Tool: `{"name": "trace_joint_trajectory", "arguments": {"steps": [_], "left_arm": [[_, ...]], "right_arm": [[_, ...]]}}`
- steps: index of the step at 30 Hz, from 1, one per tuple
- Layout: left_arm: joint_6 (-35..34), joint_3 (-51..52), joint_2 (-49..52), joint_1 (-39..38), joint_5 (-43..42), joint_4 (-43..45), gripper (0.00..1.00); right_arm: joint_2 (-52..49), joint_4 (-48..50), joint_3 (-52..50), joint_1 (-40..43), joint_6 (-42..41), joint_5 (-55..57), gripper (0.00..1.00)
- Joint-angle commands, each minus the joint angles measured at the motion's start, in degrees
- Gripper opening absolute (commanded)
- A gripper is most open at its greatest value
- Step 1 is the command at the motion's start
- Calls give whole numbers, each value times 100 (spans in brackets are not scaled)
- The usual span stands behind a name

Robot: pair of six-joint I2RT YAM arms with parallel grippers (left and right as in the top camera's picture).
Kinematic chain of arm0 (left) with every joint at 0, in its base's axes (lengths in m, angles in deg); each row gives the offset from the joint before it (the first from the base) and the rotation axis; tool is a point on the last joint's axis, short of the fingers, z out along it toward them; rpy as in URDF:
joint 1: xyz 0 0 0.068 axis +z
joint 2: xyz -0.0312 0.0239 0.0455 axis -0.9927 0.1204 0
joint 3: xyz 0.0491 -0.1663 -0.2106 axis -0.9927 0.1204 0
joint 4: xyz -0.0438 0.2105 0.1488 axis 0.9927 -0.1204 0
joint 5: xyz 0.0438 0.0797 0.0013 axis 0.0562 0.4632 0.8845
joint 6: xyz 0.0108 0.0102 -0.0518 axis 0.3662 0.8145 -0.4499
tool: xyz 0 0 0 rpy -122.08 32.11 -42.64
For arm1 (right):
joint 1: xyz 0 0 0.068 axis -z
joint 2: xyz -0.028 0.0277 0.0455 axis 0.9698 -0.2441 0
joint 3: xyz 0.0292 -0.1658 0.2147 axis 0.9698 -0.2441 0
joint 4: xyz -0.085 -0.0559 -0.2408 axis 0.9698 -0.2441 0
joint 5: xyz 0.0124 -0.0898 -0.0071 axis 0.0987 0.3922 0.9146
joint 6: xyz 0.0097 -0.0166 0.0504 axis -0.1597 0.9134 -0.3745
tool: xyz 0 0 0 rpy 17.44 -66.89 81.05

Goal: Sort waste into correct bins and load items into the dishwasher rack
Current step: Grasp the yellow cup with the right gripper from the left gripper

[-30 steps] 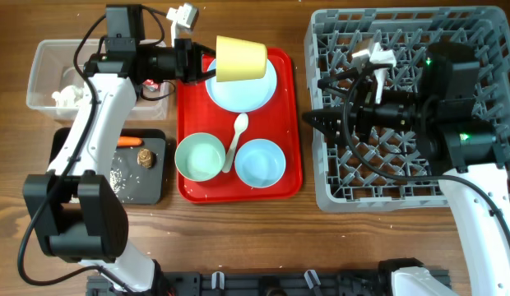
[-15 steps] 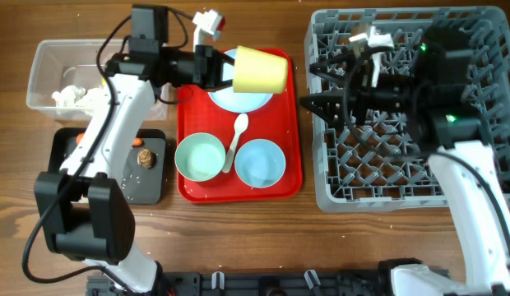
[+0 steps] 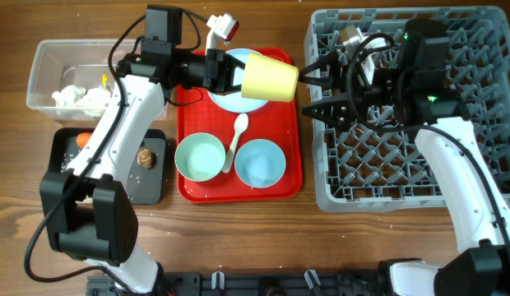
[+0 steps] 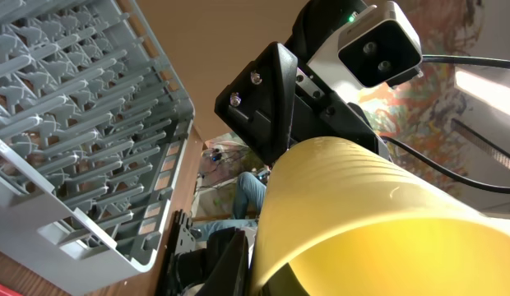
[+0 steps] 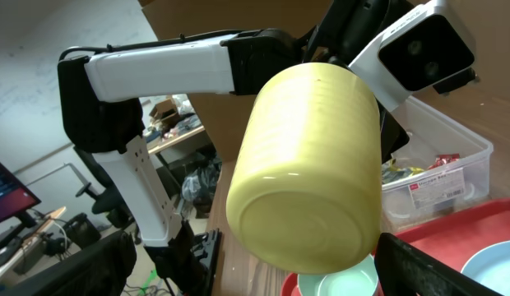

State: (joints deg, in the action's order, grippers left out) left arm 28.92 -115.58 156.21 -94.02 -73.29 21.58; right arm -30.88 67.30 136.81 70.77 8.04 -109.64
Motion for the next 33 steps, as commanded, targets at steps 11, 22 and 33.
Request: {"name": "trace_joint_trajectory", "arguments": {"steps": [11, 22, 33], "left_arm": [[114, -26, -33, -214, 750, 20, 4], [116, -26, -33, -214, 761, 107, 4], [116, -26, -33, -214, 761, 105, 4]], "right_arm": [[-55, 66, 63, -90, -310, 739, 93], [-55, 269, 63, -581, -450, 1438, 93], [-55, 286, 63, -588, -450, 1429, 59]]}}
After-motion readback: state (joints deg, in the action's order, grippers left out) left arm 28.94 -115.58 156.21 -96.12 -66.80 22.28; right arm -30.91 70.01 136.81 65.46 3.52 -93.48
